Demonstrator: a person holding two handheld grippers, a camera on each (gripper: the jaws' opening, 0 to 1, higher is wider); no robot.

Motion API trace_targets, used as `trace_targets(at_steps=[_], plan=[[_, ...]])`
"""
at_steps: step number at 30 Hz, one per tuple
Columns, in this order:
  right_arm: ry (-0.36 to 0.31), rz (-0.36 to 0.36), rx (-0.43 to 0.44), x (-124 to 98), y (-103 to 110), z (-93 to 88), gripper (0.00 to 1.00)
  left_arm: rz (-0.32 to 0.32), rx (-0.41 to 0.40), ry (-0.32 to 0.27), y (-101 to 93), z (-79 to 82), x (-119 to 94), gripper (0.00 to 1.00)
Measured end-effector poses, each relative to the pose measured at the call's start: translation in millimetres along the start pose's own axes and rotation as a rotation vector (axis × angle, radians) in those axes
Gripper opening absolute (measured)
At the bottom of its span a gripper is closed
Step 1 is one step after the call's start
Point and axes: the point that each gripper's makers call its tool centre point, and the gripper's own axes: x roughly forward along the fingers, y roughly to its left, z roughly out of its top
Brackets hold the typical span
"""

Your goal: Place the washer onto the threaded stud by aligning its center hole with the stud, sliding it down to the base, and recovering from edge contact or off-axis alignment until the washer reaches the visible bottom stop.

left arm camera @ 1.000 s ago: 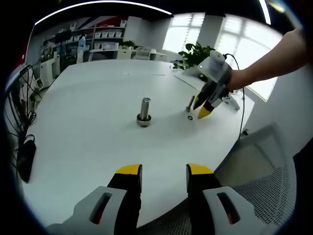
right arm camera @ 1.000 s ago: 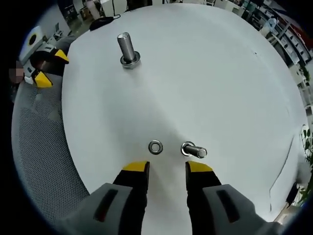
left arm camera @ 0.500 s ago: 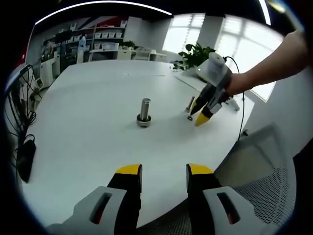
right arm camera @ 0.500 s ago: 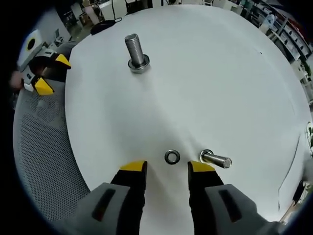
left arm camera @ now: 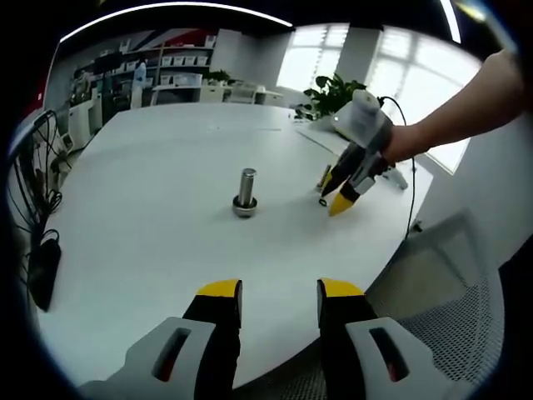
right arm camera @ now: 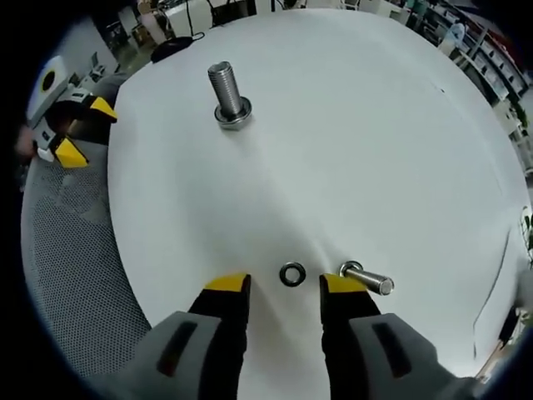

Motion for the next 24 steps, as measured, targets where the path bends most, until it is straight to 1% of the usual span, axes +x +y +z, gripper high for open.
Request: trace_targets(at_steps=[17,24], plan=[[0.004,-0.005,-0.018,1.9,-3.6,2.0,0.31,-0.001,-0.002,0.004,0.1,-0.8,0.3,0.34],[0.025,-0.002,-0.041,3.0,-3.8,4.2,0.27,-0.001,-0.001,0.006,0.1,-1.0,0.4,0.34]])
